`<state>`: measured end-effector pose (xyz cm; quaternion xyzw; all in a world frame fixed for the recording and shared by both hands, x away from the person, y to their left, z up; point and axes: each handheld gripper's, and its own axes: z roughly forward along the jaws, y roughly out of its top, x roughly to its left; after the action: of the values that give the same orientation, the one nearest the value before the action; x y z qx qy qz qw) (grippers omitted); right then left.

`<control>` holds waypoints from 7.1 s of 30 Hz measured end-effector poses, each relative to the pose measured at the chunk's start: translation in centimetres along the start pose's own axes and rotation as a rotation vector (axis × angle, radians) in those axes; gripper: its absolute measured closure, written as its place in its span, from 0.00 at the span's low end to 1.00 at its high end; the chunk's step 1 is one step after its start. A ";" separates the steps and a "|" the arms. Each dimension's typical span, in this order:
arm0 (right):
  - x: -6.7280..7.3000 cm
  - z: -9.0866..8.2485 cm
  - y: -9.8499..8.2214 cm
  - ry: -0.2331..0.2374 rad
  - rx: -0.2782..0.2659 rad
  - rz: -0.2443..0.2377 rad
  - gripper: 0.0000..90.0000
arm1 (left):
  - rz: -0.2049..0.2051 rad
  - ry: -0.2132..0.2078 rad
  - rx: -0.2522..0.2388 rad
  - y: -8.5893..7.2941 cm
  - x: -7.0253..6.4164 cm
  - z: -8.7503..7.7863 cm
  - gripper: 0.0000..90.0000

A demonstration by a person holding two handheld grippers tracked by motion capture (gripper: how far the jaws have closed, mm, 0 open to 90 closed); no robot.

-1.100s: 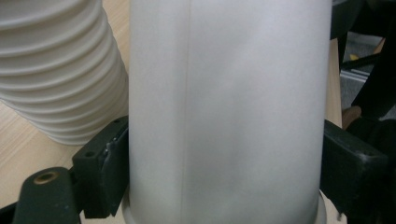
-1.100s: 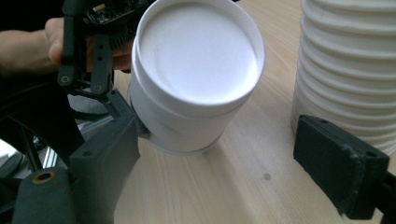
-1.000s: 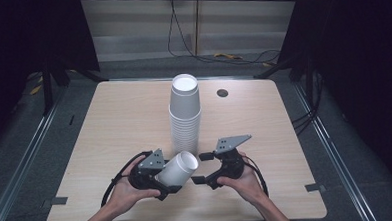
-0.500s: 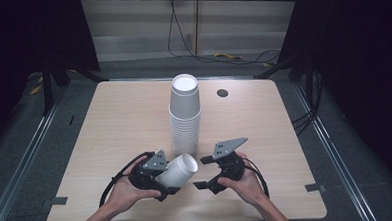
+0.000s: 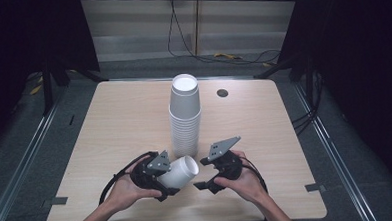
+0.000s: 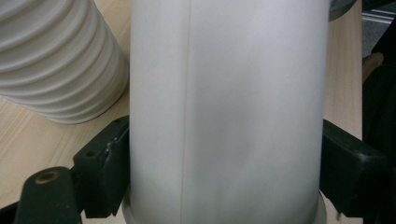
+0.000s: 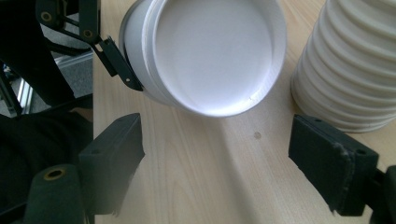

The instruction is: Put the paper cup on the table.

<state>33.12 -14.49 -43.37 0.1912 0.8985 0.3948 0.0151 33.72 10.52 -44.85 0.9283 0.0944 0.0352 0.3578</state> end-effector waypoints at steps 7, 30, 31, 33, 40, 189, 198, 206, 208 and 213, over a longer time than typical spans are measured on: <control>0.1 0.2 0.1 -0.001 0.036 -0.035 0.20 | 0.032 0.006 0.048 0.7 -0.3 0.3 0.18; 0.6 1.2 0.6 0.004 0.210 -0.109 0.21 | 0.132 -0.019 0.142 2.5 -0.9 2.0 0.18; 0.5 1.2 0.8 0.000 0.210 -0.120 0.20 | 0.137 -0.018 0.147 2.5 -1.0 2.2 0.18; 0.5 1.2 0.9 -0.008 0.209 -0.124 0.20 | 0.140 -0.022 0.155 2.5 -1.0 2.2 0.18; 0.7 1.8 0.9 0.019 0.219 -0.123 0.18 | 0.158 -0.032 0.157 2.5 -1.4 2.5 0.18; -1.4 -0.2 -3.0 0.169 -0.470 0.015 0.23 | -0.169 -0.063 -0.597 -0.6 0.8 -1.6 0.06; -0.9 0.2 -2.6 0.185 -0.478 -0.004 0.23 | -0.154 -0.099 -0.590 -0.4 0.8 -1.3 0.00; -0.6 0.5 -2.4 0.199 -0.479 -0.014 0.23 | -0.138 -0.126 -0.605 -0.2 0.7 -1.1 0.00; -0.5 0.6 -2.3 0.204 -0.481 -0.017 0.23 | -0.133 -0.132 -0.608 -0.2 0.6 -1.0 0.01; -0.5 0.6 -2.4 0.205 -0.481 -0.021 0.23 | -0.118 -0.143 -0.609 -0.1 0.5 -1.0 0.06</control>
<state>32.92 -15.69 -45.53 0.1316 0.7777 0.6141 -0.0267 34.08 11.34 -44.18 0.7715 0.1079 -0.0246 0.6265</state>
